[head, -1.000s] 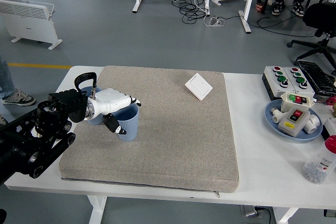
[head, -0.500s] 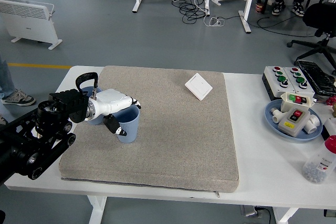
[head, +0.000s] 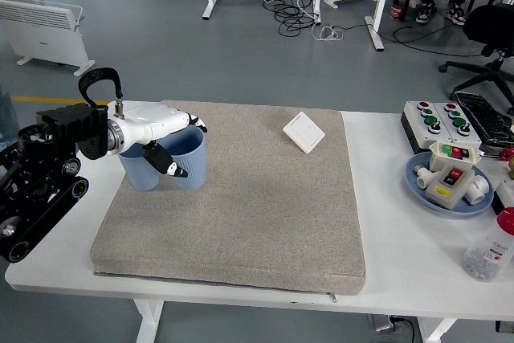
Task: Push cup pick cup insert cup
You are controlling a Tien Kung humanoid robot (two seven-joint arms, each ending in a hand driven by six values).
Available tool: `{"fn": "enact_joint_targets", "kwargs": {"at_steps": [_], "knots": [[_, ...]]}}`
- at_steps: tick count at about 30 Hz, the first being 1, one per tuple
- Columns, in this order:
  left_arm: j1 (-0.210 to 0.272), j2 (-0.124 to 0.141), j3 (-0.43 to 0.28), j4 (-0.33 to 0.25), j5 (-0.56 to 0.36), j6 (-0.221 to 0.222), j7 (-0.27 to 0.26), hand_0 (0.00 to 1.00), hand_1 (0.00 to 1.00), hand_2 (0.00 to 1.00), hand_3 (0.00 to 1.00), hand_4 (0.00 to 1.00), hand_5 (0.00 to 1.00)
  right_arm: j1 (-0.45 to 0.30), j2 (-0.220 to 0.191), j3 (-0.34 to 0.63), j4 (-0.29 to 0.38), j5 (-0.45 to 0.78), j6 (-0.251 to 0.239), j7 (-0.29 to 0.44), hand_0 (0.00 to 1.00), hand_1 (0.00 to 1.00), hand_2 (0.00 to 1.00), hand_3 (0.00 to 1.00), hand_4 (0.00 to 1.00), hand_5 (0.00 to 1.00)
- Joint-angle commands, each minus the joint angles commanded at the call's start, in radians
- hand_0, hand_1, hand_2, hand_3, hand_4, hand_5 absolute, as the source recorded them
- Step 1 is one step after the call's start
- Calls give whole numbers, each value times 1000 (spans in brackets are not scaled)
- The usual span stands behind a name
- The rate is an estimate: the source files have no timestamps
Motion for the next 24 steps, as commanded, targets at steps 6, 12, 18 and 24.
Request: {"fn": "enact_joint_targets", "kwargs": {"at_steps": [6,12,18,24], "knots": [[-55,28,-85,57,12,-2,2,449,441,417,408,498,2,-1,-2,-1,0,3,0,-1,787,701,712,586,158,488],[-109,9,-103,190,97,6,1,455,449,427,419,516,2,-6,0,-2,0,6,-2,-3,786,701,712,587,159,488],[-131,-11,-99,277,142,16,-4,459,452,431,425,527,2,-8,0,-4,0,8,-3,-2,786,701,711,586,158,488],[-138,-25,-86,314,142,18,-11,457,454,433,427,545,2,-9,1,-7,0,11,-5,-1,786,701,711,586,158,488]]}}
